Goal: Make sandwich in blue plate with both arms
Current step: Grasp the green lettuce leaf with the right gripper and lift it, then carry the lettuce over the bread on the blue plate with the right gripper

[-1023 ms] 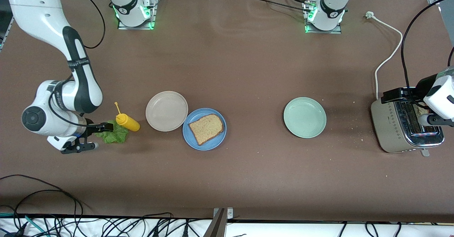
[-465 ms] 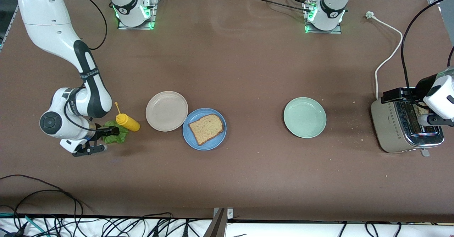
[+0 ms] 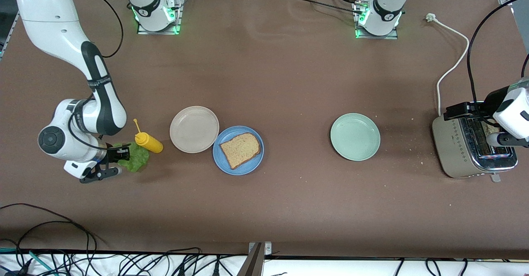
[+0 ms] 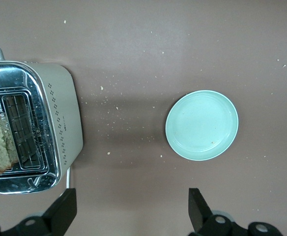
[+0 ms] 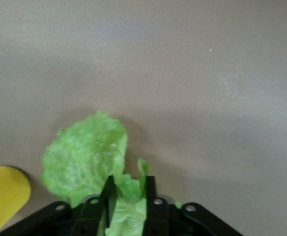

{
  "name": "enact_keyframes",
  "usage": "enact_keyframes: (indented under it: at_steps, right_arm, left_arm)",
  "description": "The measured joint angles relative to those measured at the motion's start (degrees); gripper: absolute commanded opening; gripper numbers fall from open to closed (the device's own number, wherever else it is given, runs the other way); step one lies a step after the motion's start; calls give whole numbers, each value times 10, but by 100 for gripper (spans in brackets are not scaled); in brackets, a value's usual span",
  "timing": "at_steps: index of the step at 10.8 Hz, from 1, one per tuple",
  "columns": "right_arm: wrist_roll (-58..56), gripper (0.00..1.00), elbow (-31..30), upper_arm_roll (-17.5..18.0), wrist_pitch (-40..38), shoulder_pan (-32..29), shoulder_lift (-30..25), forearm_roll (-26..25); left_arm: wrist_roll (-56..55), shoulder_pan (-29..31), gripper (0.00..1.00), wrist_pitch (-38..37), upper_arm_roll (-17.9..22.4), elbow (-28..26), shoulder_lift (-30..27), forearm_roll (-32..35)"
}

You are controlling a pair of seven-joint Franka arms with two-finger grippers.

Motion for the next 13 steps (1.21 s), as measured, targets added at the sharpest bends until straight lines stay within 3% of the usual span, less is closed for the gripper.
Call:
enact_keyframes:
  at_steps: [4,10,13]
  right_arm:
    - [0,0,-45,0,-23,0,-84,0]
    - [5,0,-55,19,-189,1,-238,1]
    - [48,0,-54,43,-212,4,-263,10]
  left_arm:
    - [0,0,100,0,0,0,0,0]
    - [0,0,100,0,0,-1,0,0]
    - [0,0,100,0,0,-2,0,0]
